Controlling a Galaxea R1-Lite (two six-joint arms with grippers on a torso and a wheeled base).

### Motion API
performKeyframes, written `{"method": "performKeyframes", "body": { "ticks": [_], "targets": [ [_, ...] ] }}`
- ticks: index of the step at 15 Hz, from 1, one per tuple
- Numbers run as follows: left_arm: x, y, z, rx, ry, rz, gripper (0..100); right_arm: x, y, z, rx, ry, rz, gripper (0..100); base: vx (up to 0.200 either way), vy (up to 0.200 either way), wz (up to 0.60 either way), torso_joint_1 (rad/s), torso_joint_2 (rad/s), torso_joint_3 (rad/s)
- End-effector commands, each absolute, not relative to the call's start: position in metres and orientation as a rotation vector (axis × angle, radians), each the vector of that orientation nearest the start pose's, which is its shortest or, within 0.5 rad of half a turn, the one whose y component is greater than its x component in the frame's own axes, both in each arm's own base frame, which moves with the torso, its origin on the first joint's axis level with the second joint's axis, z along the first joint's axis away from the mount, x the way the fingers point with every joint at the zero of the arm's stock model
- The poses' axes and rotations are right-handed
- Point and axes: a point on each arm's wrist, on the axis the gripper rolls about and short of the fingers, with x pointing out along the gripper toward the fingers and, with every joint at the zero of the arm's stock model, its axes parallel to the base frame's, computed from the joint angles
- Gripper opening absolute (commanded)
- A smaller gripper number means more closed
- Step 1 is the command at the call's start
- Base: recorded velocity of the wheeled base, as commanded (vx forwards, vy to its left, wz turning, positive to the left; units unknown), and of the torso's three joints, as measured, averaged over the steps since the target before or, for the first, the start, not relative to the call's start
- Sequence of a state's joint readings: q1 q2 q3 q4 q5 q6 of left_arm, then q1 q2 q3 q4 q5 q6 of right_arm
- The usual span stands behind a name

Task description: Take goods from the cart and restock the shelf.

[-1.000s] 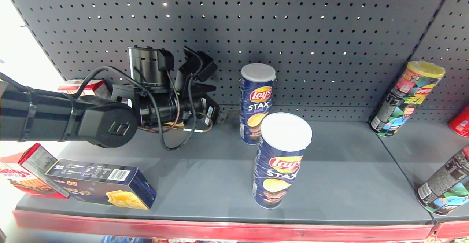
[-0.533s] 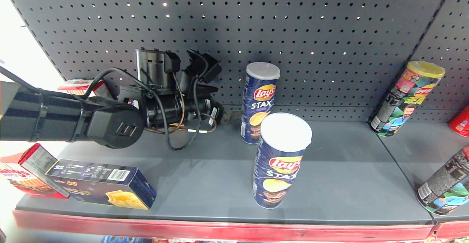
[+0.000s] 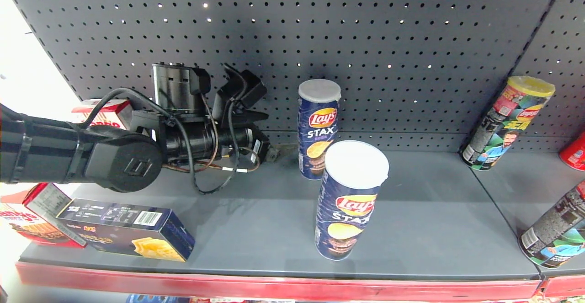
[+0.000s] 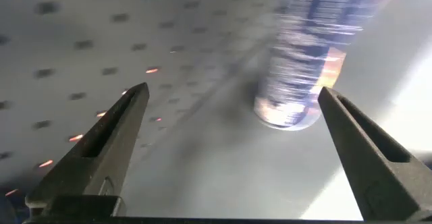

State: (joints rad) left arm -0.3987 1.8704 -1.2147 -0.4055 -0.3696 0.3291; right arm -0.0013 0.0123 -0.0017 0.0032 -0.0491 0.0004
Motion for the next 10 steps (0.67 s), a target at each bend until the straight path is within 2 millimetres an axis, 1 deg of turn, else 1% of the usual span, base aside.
{"method": "performKeyframes", "body": {
  "ticks": [1, 4, 6, 7, 10],
  "targets": [
    [0.33, -0.151, 0.22, 0.314, 0.116, -0.817, 100, -0.022, -0.001, 0.076, 0.0, 0.015, -0.051, 100, 0.0, 0.0, 0.0, 0.0, 0.0, 0.0],
    [0.33, -0.16, 0.224, 0.316, 0.097, -0.829, 100, -0.022, -0.001, 0.076, 0.001, 0.015, -0.051, 100, 0.0, 0.0, 0.0, 0.0, 0.0, 0.0],
    [0.335, -0.163, 0.221, 0.316, 0.104, -0.819, 100, -0.022, -0.001, 0.076, 0.0, 0.015, -0.051, 100, 0.0, 0.0, 0.0, 0.0, 0.0, 0.0],
    [0.341, -0.166, 0.221, 0.322, 0.102, -0.785, 100, -0.022, -0.001, 0.076, 0.001, 0.015, -0.051, 100, 0.0, 0.0, 0.0, 0.0, 0.0, 0.0],
    [0.349, -0.166, 0.221, 0.321, 0.099, -0.753, 100, -0.022, -0.001, 0.076, 0.0, 0.015, -0.051, 100, 0.0, 0.0, 0.0, 0.0, 0.0, 0.0]
  ]
}}
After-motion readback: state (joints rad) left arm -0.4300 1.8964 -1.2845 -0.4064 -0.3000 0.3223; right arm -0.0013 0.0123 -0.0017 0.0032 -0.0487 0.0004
